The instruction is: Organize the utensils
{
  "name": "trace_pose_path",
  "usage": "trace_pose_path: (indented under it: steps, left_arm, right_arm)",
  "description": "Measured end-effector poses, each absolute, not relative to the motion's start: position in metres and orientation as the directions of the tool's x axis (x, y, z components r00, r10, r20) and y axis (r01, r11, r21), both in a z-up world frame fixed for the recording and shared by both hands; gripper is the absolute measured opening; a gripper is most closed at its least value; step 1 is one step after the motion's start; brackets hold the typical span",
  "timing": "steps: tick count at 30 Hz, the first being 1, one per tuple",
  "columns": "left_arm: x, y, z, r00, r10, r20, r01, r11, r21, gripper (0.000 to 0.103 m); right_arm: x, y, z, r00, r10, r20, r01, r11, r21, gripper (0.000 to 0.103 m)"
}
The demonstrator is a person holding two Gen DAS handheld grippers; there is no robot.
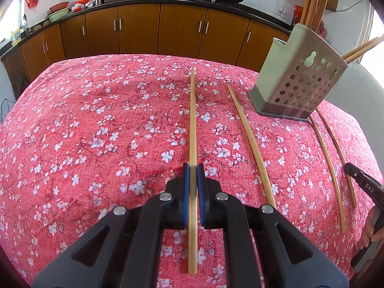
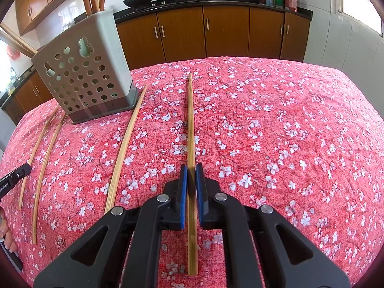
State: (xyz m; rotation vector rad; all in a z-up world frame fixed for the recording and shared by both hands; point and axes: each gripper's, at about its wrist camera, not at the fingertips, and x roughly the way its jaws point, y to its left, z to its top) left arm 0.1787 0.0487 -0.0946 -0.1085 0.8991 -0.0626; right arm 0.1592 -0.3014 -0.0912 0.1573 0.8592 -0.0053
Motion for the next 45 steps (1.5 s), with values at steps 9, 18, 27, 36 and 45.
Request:
trace_pose_path:
  steps: [9,18,27,36,45]
  left_arm:
    - [0.1786,0.0494,-0.0942,0.621,-0.101,-0.777,0.009,0.993,-0.122,0.011]
    - [0.1781,0.0491,-0.0935,0.621,-0.103,-0.777,0.009,0.992,-0.125,0.011]
    - [0.178,0.0506,-0.0939,0.62,-0.111,-0.777,0.01,0.991,-0.134,0.011]
    - [0.1782,0.0514,-0.0937,0.62,-0.118,-0.776,0.008,0.99,-0.144,0.011]
    - [0.1784,0.0529,-0.0936,0.619,-0.119,-0.776,0.008,0.989,-0.145,0.011]
  right_arm:
    - [0.1594,-0.2995,-0.091,0.654,0.058,-0.754,0.069,0.988,0.135,0.008]
    - [0.1596,-0.2995,-0.0911,0.654,0.054,-0.755,0.07,0.989,0.132,0.008]
    - [0.1596,-0.2998,-0.091,0.653,0.053,-0.755,0.071,0.989,0.131,0.008]
    - [0.1593,-0.298,-0.0906,0.654,0.051,-0.755,0.072,0.989,0.129,0.008]
    - [0.1598,-0.2976,-0.0909,0.654,0.051,-0.755,0.072,0.989,0.129,0.008]
